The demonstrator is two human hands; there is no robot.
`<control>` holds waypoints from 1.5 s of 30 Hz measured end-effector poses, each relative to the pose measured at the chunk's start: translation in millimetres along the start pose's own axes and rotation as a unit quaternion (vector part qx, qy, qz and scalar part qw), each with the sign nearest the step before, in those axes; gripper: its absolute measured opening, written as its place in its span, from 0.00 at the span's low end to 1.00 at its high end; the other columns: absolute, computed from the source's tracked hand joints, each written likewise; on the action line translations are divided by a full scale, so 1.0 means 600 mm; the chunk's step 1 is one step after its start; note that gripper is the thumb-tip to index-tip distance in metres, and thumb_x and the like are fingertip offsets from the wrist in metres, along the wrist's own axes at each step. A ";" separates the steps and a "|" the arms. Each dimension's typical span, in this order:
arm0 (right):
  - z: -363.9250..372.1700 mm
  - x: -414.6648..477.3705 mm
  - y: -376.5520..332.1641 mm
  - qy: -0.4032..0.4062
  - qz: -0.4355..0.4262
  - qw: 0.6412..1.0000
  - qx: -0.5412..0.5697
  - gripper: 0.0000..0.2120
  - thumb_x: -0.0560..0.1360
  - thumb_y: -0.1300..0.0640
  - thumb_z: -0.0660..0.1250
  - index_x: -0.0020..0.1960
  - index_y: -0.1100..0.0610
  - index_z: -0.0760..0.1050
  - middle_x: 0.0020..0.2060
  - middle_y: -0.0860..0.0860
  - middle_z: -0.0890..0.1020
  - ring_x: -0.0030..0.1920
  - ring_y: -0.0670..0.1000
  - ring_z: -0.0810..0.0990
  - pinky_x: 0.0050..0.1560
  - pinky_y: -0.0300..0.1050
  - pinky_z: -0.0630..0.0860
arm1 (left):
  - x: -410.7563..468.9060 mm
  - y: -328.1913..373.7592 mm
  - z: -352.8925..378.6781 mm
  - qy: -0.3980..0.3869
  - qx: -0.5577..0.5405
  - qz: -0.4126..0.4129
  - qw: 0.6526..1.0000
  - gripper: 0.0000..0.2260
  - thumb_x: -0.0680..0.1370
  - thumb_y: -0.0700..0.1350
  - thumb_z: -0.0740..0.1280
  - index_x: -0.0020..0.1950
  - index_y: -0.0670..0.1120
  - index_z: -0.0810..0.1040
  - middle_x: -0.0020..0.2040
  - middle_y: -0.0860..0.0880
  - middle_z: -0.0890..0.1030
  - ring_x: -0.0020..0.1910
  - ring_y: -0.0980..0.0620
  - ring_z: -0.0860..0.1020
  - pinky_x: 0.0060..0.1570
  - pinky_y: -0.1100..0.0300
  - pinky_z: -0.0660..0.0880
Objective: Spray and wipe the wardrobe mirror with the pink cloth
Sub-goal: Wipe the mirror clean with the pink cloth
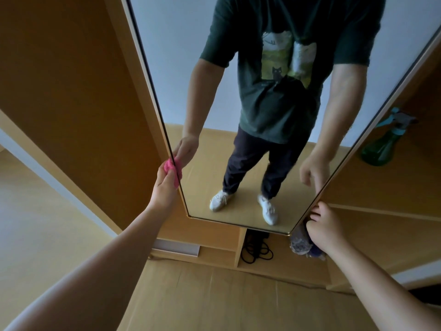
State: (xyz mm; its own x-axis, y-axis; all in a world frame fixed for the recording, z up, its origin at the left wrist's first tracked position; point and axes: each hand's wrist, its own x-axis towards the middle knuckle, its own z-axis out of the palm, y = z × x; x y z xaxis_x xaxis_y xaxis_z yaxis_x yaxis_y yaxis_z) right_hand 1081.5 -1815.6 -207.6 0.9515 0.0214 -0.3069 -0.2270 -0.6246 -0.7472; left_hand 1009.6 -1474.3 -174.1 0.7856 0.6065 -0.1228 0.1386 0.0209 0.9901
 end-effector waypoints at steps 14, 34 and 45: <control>0.034 0.023 0.045 -0.021 0.018 1.000 -0.010 0.26 0.74 0.71 0.59 0.71 0.58 0.65 0.57 0.52 0.75 0.64 0.56 0.74 0.60 0.51 0.71 | 0.017 -0.087 0.003 0.013 -0.009 -0.044 0.999 0.19 0.83 0.52 0.55 0.73 0.50 0.64 0.64 0.47 0.74 0.65 0.47 0.71 0.65 0.54 0.66; 0.065 0.060 0.104 -0.024 0.023 0.999 -0.041 0.25 0.74 0.72 0.58 0.69 0.57 0.66 0.53 0.49 0.74 0.62 0.53 0.75 0.61 0.52 0.74 | 0.026 -0.207 0.021 0.015 -0.025 -0.082 0.996 0.19 0.84 0.51 0.53 0.74 0.48 0.61 0.64 0.49 0.71 0.63 0.51 0.69 0.61 0.56 0.62; 0.073 0.083 0.126 -0.042 0.019 0.998 -0.045 0.25 0.74 0.71 0.59 0.69 0.57 0.66 0.53 0.50 0.76 0.57 0.51 0.76 0.59 0.48 0.73 | 0.027 -0.279 0.021 0.006 -0.021 -0.084 0.996 0.15 0.84 0.49 0.53 0.69 0.47 0.66 0.61 0.47 0.74 0.61 0.50 0.71 0.60 0.54 0.64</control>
State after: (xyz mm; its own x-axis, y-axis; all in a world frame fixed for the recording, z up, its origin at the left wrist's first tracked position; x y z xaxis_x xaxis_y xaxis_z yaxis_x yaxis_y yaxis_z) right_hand 1102.7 -1827.9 -305.3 0.9209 0.0604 -0.3852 -0.2388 -0.6936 -0.6796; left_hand 1006.4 -1477.9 -342.6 0.7464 0.6002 -0.2874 0.2430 0.1562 0.9574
